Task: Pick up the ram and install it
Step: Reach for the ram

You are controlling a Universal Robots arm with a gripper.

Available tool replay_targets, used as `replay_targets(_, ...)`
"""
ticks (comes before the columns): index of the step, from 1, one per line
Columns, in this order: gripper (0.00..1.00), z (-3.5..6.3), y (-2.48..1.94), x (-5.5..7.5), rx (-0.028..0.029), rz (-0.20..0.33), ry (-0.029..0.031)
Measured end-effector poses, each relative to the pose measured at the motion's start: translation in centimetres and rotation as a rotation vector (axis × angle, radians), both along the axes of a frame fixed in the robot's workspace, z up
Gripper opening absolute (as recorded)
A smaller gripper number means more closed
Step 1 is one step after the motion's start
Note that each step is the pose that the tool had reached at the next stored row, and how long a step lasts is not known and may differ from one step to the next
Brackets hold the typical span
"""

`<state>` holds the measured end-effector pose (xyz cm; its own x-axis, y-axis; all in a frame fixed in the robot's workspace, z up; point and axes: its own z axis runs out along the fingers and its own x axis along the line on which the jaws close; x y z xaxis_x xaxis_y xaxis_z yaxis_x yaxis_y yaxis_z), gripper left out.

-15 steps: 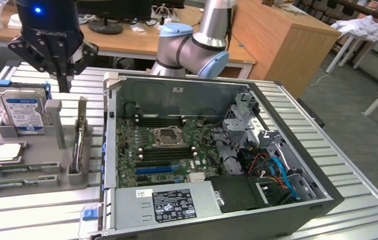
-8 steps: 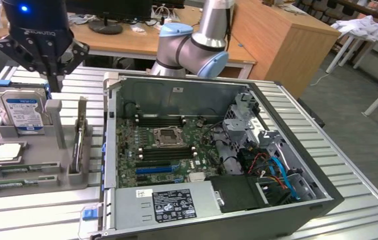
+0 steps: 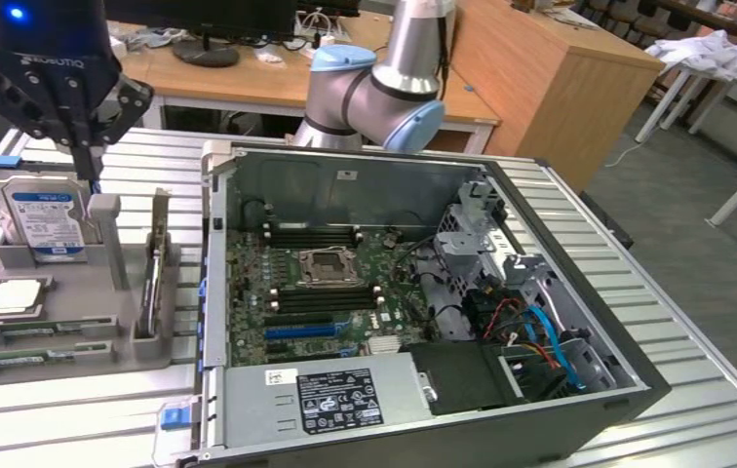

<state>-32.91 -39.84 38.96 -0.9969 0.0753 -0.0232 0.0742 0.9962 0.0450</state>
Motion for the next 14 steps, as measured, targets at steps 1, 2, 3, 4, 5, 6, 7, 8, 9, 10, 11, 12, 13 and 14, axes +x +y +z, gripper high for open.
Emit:
replay_targets(1,0.11,-0.01,0.0,-0.2,0.0,0.0,0.0)
replay_targets(2,0.11,-0.02,0.0,-0.4,0.0,0.0,-0.0001)
replay_targets(3,0.11,-0.02,0.0,-0.6,0.0,0.0,-0.0001)
replay_targets(4,0.11,-0.03,0.0,-0.9,0.0,0.0,0.0)
replay_targets(5,0.11,-0.04,0.0,-1.1,0.0,0.0,-0.0001)
replay_targets(6,0.11,-0.04,0.0,-1.3,0.0,0.0,0.0)
replay_targets(7,0.11,-0.05,0.0,-1.5,0.0,0.0,-0.0001)
replay_targets(8,0.11,-0.06,0.0,-1.7,0.0,0.0,-0.0001)
replay_targets(9,0.11,-0.06,0.0,-1.9,0.0,0.0,-0.0001)
replay_targets(10,0.11,-0.07,0.0,-2.1,0.0,0.0,0.0)
replay_targets(11,0.11,-0.08,0.0,-2.4,0.0,0.0,0.0)
replay_targets(12,0.11,-0.08,0.0,-2.6,0.0,0.0,0.0)
replay_targets(13,0.11,-0.09,0.0,-2.8,0.0,0.0,0.0)
replay_targets(14,0.11,-0.1,0.0,-3.0,0.0,0.0,0.0)
